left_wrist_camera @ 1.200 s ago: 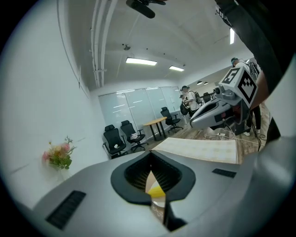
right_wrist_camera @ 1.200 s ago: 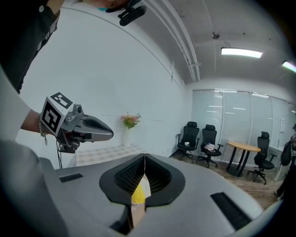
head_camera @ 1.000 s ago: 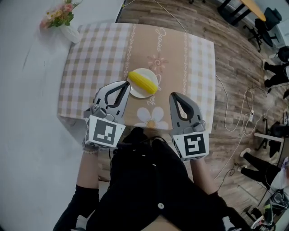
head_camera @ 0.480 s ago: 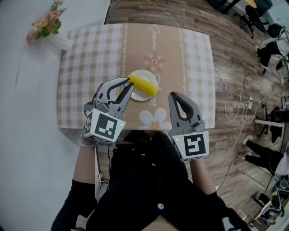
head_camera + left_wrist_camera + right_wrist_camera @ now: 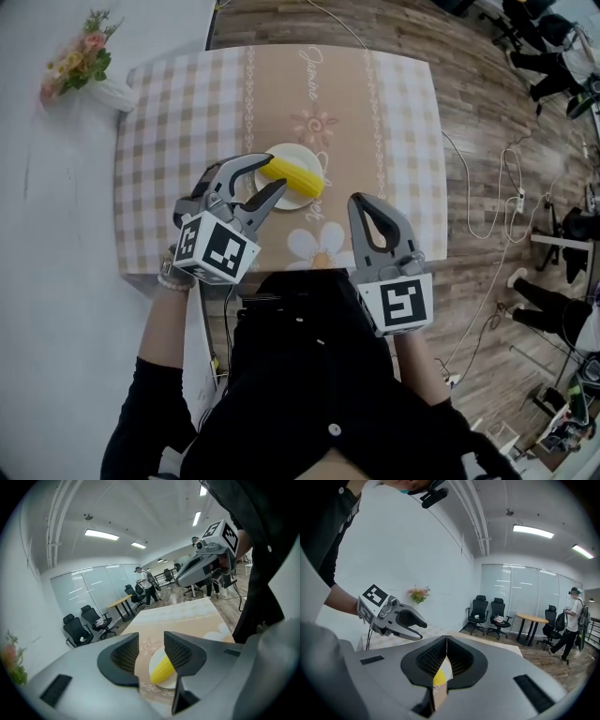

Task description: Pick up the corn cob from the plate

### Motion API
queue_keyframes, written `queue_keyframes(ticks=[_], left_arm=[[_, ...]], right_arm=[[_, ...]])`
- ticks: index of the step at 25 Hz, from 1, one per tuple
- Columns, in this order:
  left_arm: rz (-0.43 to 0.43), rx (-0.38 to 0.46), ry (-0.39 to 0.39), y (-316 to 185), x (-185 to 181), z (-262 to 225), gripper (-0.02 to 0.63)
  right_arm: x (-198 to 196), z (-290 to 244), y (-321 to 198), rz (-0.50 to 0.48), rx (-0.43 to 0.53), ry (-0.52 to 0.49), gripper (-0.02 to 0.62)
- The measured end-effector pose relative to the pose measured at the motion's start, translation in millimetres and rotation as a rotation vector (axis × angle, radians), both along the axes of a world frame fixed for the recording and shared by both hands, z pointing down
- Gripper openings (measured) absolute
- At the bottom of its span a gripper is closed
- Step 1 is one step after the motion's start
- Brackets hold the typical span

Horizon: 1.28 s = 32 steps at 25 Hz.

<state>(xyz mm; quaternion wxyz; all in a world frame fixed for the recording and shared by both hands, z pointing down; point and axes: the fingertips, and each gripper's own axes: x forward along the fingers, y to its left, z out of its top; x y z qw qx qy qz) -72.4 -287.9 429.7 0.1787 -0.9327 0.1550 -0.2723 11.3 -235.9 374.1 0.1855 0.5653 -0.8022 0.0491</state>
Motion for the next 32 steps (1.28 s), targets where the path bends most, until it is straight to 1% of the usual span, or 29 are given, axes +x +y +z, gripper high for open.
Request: queue_keyframes(ticks=[4,6,10,15,22,26,32], left_arm=[[0.072,-0.019,-0.063,4,7,20,0.183],[0.101,-0.025,-0.113,4,9,32,0.200],[0.177,-0.004,-0.223,5,13,54,0.212],[0.225,-0.025,-0.301,3,21,71,0.242],[0.327,-0.067,-0.387,1,28,115,0.259],[0.364,-0.096,-0.411,1,31,136,0.284],[0.406,-0.128,-0.439,0,37,155,0.287]], right_arm=[[5,5,0,-0.003,-0.013,-0.005,0.040],[6,6,0,-0.003,-0.017,-0.013,0.040],[6,11,0,-0.006,-0.032,-0.021,0.040],[9,16,0,-0.006,-0.044,-0.031,0.040],[21,25,3,0.031,-0.074,-0.025,0.040],[26,31,6,0.055,-0.093,-0.021,0.040],[30,36,5,0.071,-0.107,-0.017,0.040]])
